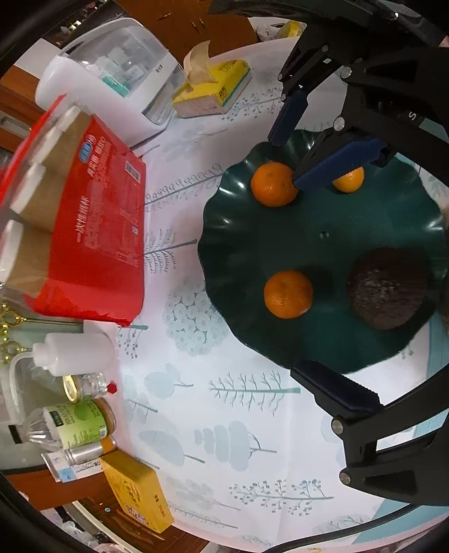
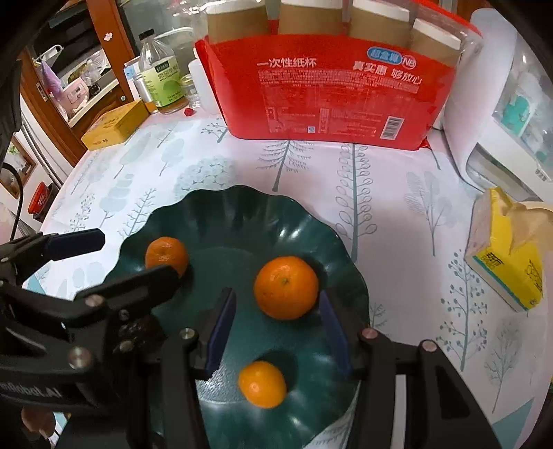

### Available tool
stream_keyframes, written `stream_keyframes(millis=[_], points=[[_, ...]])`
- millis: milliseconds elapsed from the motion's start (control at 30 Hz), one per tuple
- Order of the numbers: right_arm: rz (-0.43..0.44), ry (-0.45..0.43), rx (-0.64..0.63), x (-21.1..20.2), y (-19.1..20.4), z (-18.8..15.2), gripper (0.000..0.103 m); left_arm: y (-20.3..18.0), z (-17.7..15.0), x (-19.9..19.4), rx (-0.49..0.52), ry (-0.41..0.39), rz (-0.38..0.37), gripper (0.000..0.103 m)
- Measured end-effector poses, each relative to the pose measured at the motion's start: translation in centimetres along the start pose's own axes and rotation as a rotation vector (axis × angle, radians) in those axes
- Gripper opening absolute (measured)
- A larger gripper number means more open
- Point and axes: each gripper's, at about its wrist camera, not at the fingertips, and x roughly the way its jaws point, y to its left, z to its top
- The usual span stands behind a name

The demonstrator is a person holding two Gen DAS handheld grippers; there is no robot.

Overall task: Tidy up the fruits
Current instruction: 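Withdraw both tools from the plate toward the banana and grapefruit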

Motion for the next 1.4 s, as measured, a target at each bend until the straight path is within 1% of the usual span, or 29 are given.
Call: stream_keyframes(millis=[167,267,600,767,867,1000,1200,1400], points=[[-0.019,-0.021,0.010,-2.3,0.2,-0.6,0.051,0.2,-0.8,-2.7,-0.009,-0.026,0.003,0.099],[-0.018,-0.028,0.019,-3.7,0.3,-1.1,0.051,0.3,-1.9,-4.7,-0.005,-0.045,0.015,0.099],[-0.023,-0.070,0.034,-9.4,1.4,-3.1,0.051,-0.1,-5.5,-11.3,0.025,-0.095,0.006,0.099],[-0.031,-0.101,0.032,-13.2,2.4,-4.4,0.051,-0.3,-7.7,-14.8,0.025,-0.113,-0.020,0.099],[-0.034,-0.122,0.041,-15.6,3.0,-5.5,0.051,-0.4,-9.7,-16.7,0.039,-0.115,-0.036,0.099],[-0.025,-0.142,0.043,-18.1,3.6,-6.9,0.051,-0.5,-12.1,-18.7,0.048,-0.124,-0.039,0.099],[-0.020,-0.171,0.063,-21.2,4.5,-9.1,0.051,0.2,-14.9,-21.3,0.020,-0.141,-0.076,0.099],[-0.012,-0.189,0.075,-23.0,5.3,-10.8,0.051,0.3,-17.1,-22.9,0.035,-0.185,-0.040,0.099]])
